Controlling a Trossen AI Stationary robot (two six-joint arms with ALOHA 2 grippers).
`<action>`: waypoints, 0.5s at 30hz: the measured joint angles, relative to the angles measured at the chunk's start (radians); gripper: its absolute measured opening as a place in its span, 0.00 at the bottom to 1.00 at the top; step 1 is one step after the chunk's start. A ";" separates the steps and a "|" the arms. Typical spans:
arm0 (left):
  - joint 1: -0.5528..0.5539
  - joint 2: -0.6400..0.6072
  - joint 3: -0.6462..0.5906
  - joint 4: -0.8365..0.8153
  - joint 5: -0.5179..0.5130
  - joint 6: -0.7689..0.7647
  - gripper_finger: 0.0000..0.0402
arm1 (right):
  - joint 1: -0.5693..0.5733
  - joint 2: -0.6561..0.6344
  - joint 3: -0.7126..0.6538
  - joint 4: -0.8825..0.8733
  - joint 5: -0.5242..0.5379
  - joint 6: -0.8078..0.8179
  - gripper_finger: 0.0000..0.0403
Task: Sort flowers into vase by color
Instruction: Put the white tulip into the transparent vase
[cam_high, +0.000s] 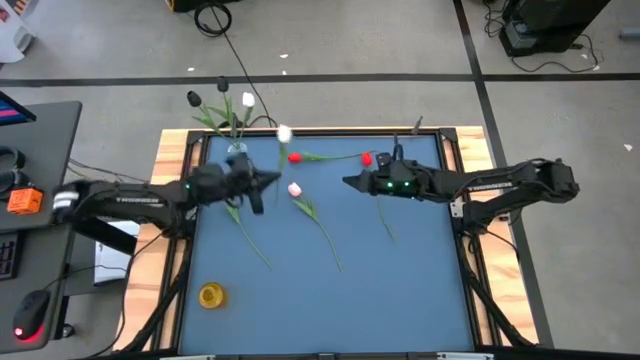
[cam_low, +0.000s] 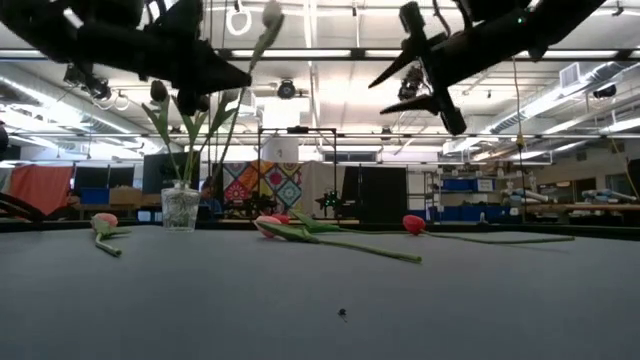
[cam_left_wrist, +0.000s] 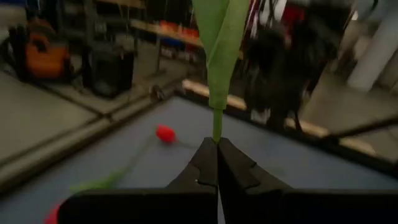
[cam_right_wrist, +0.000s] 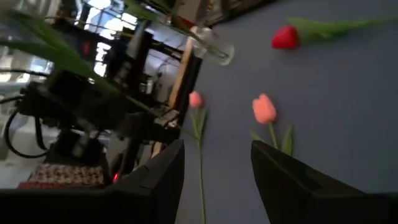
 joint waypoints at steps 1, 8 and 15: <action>0.055 -0.026 -0.023 0.024 0.042 0.002 0.00 | 0.000 0.013 0.000 -0.001 0.003 0.025 0.48; 0.364 -0.134 -0.185 0.278 0.165 -0.054 0.00 | 0.037 0.112 0.000 0.045 0.031 0.120 0.48; 0.502 -0.153 -0.116 0.257 0.143 0.148 0.00 | 0.084 0.173 0.000 0.062 0.061 0.186 0.45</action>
